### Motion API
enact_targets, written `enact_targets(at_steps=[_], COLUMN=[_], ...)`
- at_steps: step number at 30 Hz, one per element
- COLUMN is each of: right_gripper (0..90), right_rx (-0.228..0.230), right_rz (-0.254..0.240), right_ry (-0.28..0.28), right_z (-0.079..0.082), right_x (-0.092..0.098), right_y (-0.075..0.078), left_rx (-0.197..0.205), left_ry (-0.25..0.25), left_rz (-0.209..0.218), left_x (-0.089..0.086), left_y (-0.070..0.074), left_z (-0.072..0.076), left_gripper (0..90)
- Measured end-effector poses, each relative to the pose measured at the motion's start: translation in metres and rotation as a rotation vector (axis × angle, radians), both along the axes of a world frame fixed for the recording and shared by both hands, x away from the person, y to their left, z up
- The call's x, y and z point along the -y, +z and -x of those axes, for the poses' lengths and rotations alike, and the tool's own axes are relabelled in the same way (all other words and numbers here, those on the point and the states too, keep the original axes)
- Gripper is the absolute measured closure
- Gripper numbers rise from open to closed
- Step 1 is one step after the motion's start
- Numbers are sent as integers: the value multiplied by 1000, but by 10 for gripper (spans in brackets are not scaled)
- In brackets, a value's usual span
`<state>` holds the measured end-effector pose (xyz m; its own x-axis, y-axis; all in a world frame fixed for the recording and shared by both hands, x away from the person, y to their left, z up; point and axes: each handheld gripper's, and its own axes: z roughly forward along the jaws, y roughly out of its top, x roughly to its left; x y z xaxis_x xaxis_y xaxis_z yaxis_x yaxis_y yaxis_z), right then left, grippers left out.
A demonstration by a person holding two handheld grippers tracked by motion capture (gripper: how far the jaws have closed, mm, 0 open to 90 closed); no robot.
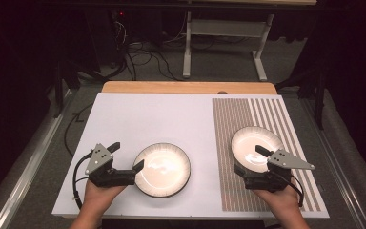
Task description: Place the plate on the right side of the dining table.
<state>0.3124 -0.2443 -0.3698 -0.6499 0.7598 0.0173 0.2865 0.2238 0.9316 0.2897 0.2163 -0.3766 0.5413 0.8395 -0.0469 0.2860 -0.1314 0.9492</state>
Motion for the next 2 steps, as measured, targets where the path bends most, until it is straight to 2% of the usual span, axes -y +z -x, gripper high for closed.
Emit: enact_targets(at_steps=[2], right_gripper=[4], right_rx=[3], right_rz=[-2], right_ry=[-6], right_z=[0], right_x=[1], right_y=[0], left_rx=[0], left_ry=[4], left_rz=[3], left_x=[-1], left_y=[0], left_z=[0], left_gripper=[1])
